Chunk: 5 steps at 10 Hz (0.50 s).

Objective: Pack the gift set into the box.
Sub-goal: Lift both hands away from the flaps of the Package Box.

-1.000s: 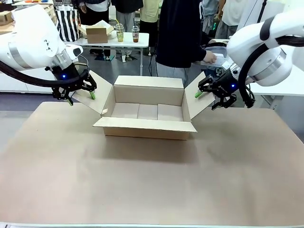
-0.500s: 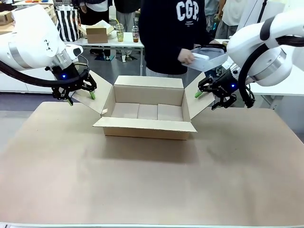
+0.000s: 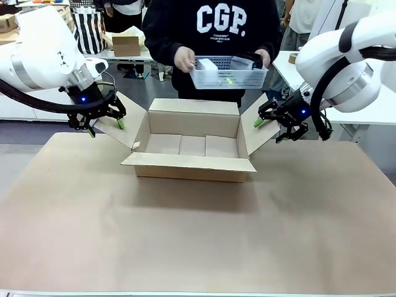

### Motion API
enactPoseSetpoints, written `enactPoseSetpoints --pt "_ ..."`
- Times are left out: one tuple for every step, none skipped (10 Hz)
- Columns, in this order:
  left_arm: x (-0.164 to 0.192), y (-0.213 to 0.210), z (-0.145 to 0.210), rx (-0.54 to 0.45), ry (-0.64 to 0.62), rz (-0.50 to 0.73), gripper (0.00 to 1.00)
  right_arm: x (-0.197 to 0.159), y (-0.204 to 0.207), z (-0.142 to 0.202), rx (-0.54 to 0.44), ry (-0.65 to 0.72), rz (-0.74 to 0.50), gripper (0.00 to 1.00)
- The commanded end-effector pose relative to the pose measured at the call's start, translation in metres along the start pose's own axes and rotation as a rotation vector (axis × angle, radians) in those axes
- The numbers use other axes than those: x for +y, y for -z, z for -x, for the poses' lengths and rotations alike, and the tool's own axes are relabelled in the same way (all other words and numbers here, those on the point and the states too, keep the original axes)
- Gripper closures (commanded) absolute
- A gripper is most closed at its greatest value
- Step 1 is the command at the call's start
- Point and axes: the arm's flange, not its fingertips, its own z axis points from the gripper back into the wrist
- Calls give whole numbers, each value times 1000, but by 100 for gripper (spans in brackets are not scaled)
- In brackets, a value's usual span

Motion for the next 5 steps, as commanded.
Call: enactPoseSetpoints --pt "-1 -2 1 0 -12 -13 0 3 1 -2 -1 13 15 0" --pt "-1 -2 1 0 -12 -13 0 3 1 -2 -1 13 15 0" --pt "-1 -2 1 0 -12 -13 0 3 1 -2 -1 13 15 0" --pt "-1 -2 1 0 -12 -13 0 3 1 -2 -1 13 15 0" --pt "-1 -2 1 0 -12 -13 0 3 1 -2 -1 13 15 0"
